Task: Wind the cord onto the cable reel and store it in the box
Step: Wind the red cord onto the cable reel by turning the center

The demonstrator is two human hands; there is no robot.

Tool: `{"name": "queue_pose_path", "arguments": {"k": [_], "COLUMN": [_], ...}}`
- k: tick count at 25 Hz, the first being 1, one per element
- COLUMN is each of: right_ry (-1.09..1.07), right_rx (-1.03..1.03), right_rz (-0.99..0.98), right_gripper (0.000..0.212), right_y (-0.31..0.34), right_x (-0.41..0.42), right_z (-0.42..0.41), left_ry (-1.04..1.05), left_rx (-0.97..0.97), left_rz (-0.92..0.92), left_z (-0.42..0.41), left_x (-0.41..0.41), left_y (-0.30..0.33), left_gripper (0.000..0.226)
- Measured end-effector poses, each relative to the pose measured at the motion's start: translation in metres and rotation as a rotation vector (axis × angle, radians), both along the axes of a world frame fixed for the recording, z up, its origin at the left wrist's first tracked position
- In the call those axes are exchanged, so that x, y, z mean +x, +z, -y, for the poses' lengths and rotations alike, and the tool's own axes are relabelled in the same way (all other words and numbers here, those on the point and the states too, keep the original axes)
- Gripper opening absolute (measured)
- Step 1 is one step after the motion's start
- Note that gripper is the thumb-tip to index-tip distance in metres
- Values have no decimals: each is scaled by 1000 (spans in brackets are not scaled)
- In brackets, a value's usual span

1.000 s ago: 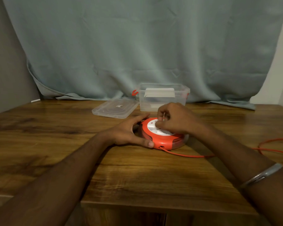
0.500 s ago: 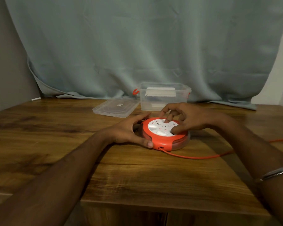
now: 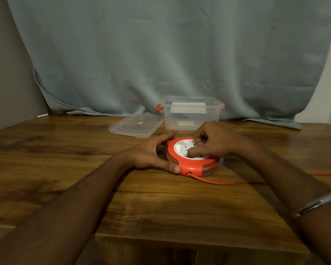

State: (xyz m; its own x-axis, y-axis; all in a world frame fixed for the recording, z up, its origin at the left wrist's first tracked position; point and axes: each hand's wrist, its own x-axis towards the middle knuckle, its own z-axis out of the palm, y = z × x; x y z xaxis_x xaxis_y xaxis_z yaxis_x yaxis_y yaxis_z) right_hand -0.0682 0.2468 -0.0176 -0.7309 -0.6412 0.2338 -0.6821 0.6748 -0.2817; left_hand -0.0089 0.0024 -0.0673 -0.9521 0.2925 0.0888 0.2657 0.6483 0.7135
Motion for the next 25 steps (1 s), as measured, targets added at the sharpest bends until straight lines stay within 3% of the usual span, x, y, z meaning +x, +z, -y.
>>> {"name": "queue_pose_path", "arguments": {"k": [12, 14, 16, 19, 25], "right_ry": [80, 77, 116, 189, 283], "right_rx": [15, 23, 4, 75, 39], "right_rz": [-124, -151, -76, 124, 259], "right_gripper": [50, 37, 7, 40, 58], "right_y": [-9, -4, 6, 17, 17], "right_x": [1, 3, 4, -2, -14], "right_z": [13, 11, 1, -18, -27], "left_ry": [-12, -16, -17, -41, -101], "left_rx": [-23, -3, 8, 22, -8], "left_rz": [-12, -3, -2, 3, 39], "left_z": [0, 1, 2, 5, 8], "left_x": [-2, -3, -4, -6, -10], "left_y": [-1, -1, -2, -5, -6], "left_gripper": [122, 121, 123, 131, 136]}}
